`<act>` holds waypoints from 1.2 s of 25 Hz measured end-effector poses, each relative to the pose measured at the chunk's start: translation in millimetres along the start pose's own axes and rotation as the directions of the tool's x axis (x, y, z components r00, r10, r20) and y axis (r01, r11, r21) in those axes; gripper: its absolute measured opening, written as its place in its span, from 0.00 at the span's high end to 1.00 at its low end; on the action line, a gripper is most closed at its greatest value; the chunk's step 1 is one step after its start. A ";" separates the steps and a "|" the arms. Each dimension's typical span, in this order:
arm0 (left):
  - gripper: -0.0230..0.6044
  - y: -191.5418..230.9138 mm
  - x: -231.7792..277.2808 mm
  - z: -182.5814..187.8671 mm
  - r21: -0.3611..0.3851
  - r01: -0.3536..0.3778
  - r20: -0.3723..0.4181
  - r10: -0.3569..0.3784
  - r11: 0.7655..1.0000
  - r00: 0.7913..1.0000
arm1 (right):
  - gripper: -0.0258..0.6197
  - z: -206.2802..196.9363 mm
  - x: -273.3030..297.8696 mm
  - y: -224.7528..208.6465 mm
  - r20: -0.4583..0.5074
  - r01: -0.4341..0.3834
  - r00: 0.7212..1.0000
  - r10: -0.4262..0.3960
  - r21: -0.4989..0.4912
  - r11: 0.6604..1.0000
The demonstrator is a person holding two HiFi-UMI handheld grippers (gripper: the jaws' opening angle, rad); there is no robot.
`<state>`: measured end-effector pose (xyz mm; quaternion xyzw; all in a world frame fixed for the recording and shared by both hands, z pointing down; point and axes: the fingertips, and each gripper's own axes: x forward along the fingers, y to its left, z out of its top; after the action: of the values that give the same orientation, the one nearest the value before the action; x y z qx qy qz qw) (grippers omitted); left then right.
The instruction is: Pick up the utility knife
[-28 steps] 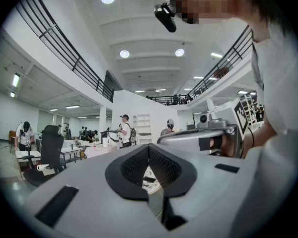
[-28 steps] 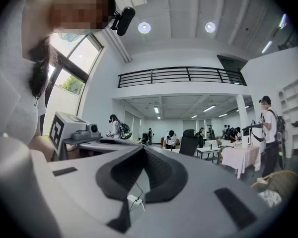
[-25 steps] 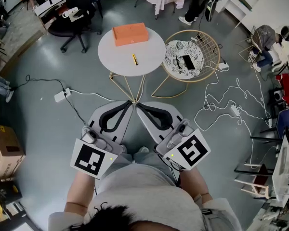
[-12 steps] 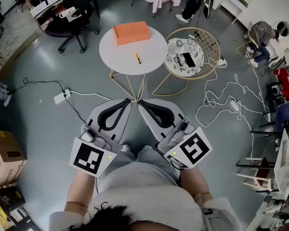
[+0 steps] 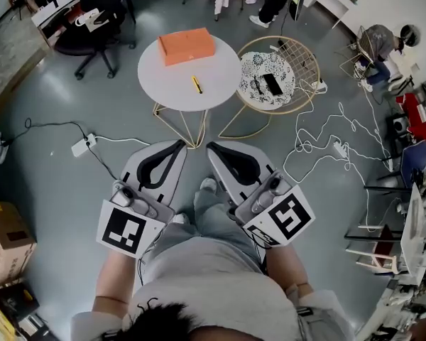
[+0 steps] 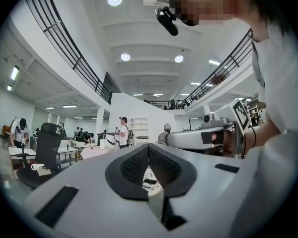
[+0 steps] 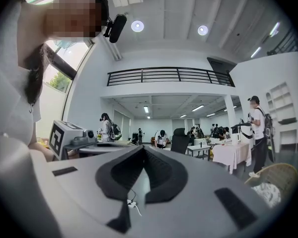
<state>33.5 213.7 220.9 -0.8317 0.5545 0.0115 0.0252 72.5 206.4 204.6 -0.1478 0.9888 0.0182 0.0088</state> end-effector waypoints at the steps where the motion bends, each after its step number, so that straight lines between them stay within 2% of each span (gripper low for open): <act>1: 0.95 4.5 3.8 -1.3 -0.004 -0.005 -0.002 0.005 1.000 1.000 | 0.95 -1.4 3.7 -4.2 -0.001 -0.006 1.000 0.006 0.004 1.000; 7: 0.95 36.4 35.8 -8.4 -0.014 -0.039 -0.016 0.038 0.999 0.999 | 0.95 -9.0 33.5 -40.0 0.002 -0.047 0.999 0.047 0.029 0.998; 16: 0.95 71.5 104.0 -5.0 -0.018 -0.093 -0.010 0.093 0.996 0.996 | 0.95 -7.1 63.0 -116.3 0.001 -0.099 0.995 0.099 0.037 0.994; 26: 0.95 87.7 167.5 -1.2 -0.020 -0.139 0.012 0.139 0.990 0.990 | 0.95 -10.1 76.8 -180.7 0.016 -0.167 0.986 0.167 0.048 0.985; 30: 0.95 90.9 186.4 -2.1 -0.017 -0.145 0.015 0.145 0.989 0.989 | 0.95 -14.5 81.3 -200.2 0.021 -0.171 0.985 0.170 0.054 0.984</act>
<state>21.3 6.9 211.6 -0.7892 0.6133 0.0242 0.0223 53.1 -9.2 210.5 -0.0622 0.9978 -0.0074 0.0195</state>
